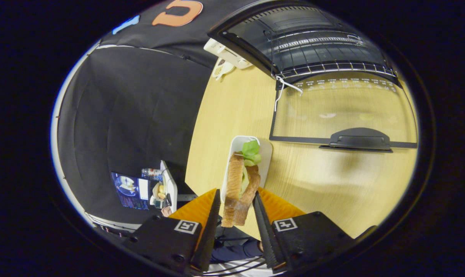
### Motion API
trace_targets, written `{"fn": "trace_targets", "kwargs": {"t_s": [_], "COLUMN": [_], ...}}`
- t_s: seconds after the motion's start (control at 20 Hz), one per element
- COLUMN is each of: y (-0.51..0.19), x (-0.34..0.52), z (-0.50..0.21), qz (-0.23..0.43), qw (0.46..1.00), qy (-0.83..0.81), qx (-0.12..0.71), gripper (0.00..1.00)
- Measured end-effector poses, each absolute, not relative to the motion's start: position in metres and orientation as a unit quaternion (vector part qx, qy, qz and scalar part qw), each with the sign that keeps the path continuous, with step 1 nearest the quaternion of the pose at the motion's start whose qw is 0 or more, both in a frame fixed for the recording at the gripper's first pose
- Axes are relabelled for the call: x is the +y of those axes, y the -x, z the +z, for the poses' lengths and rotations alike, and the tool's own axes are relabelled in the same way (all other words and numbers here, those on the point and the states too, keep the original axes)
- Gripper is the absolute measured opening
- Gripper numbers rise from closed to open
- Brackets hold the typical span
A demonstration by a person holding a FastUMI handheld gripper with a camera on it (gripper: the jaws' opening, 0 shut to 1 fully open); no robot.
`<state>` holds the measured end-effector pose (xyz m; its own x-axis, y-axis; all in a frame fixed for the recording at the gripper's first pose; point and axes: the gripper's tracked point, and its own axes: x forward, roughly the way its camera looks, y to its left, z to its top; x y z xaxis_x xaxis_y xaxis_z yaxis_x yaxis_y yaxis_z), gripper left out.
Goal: Open the toaster oven, put the food inside, and close the toaster oven door.
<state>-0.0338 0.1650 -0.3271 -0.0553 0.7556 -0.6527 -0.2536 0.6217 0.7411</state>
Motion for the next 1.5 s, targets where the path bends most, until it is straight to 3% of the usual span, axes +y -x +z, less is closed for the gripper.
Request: {"fn": "trace_targets", "kwargs": {"t_s": [0.1,0.25,0.55,0.8,1.15,1.5], "y": [0.033,0.034,0.041,0.025,-0.048,-0.092], "x": [0.165,0.163,0.157,0.141,0.089,0.062], "z": [-0.327,-0.325,-0.3,-0.268,-0.252,-0.284], "qz": [0.383,0.385,0.408,0.423,0.327,0.208], "qw": [0.657,0.66,0.662,0.663,0.728,0.736], "qy": [-0.208,-0.213,-0.251,-0.363,-0.523,-0.61], "qx": [0.615,0.609,0.576,0.5,0.299,0.21], "gripper": [0.46,0.4,0.37,0.37,0.36,0.36]}}
